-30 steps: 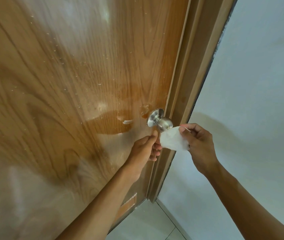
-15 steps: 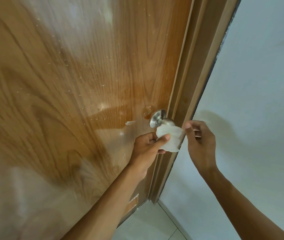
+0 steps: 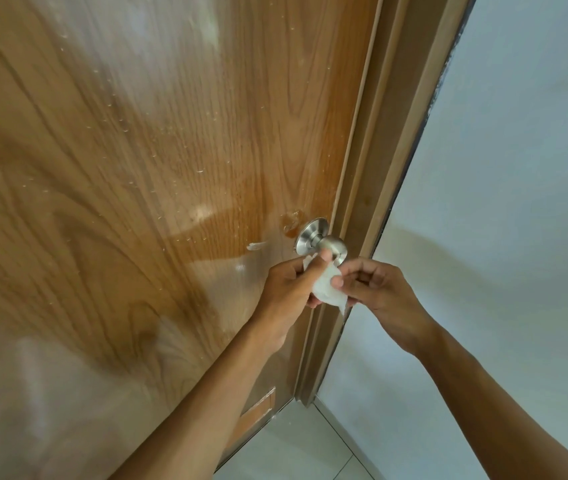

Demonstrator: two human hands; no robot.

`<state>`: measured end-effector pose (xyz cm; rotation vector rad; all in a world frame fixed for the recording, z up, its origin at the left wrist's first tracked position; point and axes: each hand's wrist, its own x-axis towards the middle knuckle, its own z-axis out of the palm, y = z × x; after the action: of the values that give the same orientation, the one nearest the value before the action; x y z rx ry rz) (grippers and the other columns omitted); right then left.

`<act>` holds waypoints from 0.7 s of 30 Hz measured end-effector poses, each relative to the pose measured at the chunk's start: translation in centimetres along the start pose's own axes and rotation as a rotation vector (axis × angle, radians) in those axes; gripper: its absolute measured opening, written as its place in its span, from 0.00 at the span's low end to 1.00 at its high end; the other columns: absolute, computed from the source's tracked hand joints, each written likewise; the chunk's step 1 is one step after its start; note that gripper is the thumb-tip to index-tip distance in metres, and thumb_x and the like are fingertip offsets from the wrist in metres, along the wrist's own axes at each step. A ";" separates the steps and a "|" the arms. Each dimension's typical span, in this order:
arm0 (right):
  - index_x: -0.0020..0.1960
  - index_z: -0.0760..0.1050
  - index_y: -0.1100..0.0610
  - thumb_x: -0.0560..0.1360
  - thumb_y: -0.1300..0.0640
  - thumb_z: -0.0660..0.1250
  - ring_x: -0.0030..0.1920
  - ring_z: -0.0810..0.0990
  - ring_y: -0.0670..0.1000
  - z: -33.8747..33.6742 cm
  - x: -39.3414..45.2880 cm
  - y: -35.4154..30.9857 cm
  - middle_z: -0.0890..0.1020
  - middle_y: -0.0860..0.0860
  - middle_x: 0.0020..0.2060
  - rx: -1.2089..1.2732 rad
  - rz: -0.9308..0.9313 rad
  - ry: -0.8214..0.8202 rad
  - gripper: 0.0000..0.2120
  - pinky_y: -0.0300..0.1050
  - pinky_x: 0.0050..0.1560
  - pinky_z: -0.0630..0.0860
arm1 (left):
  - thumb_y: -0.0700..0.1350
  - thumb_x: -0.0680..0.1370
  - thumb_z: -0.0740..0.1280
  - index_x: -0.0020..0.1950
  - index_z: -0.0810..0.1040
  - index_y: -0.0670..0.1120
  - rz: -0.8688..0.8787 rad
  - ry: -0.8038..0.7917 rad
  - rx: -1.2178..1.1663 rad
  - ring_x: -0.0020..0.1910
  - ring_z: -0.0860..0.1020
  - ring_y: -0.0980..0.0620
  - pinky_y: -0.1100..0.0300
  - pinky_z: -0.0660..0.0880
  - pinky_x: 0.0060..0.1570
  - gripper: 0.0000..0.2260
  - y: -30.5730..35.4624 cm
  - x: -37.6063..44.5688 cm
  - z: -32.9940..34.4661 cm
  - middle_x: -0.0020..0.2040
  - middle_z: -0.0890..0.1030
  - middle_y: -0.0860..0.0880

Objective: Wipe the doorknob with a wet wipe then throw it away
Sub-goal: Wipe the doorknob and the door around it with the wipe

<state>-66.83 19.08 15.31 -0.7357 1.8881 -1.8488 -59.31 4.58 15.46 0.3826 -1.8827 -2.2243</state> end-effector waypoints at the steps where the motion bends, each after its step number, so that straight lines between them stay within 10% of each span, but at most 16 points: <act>1: 0.47 0.81 0.57 0.67 0.51 0.74 0.46 0.81 0.58 -0.1 0.1 0.1 0.83 0.55 0.45 0.007 0.010 0.043 0.12 0.43 0.40 0.75 | 0.56 0.77 0.67 0.47 0.84 0.47 0.008 0.046 -0.013 0.33 0.76 0.56 0.65 0.72 0.32 0.14 -0.2 0.0 -0.1 0.38 0.81 0.47; 6: 0.42 0.79 0.50 0.77 0.57 0.66 0.47 0.83 0.51 -0.7 0.3 0.8 0.84 0.48 0.45 0.140 0.046 0.157 0.06 0.40 0.40 0.75 | 0.51 0.78 0.66 0.42 0.83 0.59 0.065 0.218 -0.057 0.37 0.77 0.63 0.69 0.74 0.39 0.08 -1.1 -0.5 0.1 0.36 0.82 0.58; 12: 0.45 0.73 0.63 0.77 0.62 0.66 0.43 0.82 0.43 -0.8 0.8 1.0 0.80 0.49 0.44 0.150 0.007 0.196 0.04 0.32 0.33 0.75 | 0.51 0.78 0.66 0.48 0.83 0.49 0.116 0.277 -0.154 0.44 0.80 0.64 0.72 0.74 0.42 0.09 -1.4 -0.8 1.3 0.41 0.84 0.56; 21: 0.53 0.73 0.53 0.76 0.55 0.69 0.50 0.80 0.49 -0.6 4.0 -1.8 0.78 0.50 0.53 -0.658 -0.257 0.402 0.07 0.32 0.47 0.79 | 0.41 0.77 0.69 0.53 0.81 0.46 0.066 0.389 -0.139 0.51 0.79 0.60 0.74 0.76 0.41 0.06 -1.5 0.2 2.2 0.53 0.81 0.53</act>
<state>-70.16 17.17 17.41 -0.8839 2.8452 -1.5881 -60.19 6.82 14.31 0.6629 -1.5102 -2.0423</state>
